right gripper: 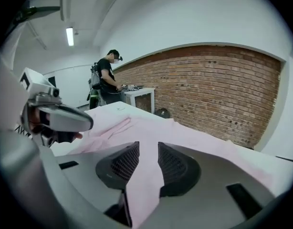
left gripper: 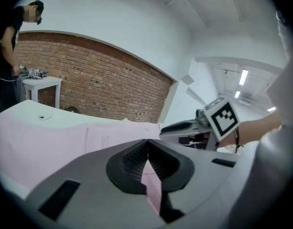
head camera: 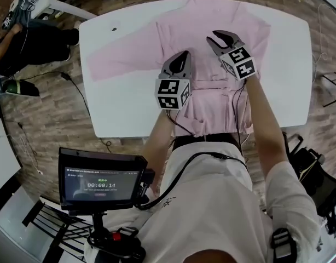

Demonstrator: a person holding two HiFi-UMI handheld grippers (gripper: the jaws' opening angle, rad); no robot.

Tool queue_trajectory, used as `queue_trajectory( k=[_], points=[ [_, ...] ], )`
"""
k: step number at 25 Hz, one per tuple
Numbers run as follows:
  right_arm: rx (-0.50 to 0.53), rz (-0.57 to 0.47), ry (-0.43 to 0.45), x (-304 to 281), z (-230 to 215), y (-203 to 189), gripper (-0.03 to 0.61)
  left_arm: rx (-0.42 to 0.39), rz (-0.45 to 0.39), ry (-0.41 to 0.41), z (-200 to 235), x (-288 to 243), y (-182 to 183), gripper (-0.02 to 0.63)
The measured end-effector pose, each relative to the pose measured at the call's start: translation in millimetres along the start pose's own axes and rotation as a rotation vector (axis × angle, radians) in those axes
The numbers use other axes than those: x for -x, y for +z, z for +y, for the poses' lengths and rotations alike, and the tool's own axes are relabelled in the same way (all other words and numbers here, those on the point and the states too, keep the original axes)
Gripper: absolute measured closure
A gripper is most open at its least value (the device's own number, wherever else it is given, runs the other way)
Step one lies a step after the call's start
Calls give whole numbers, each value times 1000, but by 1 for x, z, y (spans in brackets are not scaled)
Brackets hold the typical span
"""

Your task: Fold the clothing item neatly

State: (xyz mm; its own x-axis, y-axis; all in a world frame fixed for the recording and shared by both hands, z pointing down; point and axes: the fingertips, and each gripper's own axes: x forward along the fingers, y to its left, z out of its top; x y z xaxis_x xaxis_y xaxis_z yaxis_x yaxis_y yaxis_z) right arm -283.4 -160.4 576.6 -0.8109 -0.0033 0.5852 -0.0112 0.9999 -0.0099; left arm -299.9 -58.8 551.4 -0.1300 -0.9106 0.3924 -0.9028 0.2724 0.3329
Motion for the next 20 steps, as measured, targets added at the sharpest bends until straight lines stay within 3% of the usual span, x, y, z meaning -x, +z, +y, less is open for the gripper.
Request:
queue_trajectory(
  k=[5, 9, 11, 13, 20],
  points=[
    [-76, 18, -133, 71, -70, -48, 460, -83, 24, -11, -15, -43, 5, 612],
    [-144, 53, -250, 103, -140, -96, 463, -123, 56, 45, -8, -73, -2, 612],
    [-173, 56, -293, 112, -166, -112, 518, -108, 79, 74, -2, -81, -7, 611],
    [-187, 55, -312, 114, -184, -121, 569, -102, 104, 95, 2, -87, -13, 611],
    [-133, 123, -320, 107, -217, -138, 574, -114, 181, 192, 14, -97, -29, 611]
  ],
)
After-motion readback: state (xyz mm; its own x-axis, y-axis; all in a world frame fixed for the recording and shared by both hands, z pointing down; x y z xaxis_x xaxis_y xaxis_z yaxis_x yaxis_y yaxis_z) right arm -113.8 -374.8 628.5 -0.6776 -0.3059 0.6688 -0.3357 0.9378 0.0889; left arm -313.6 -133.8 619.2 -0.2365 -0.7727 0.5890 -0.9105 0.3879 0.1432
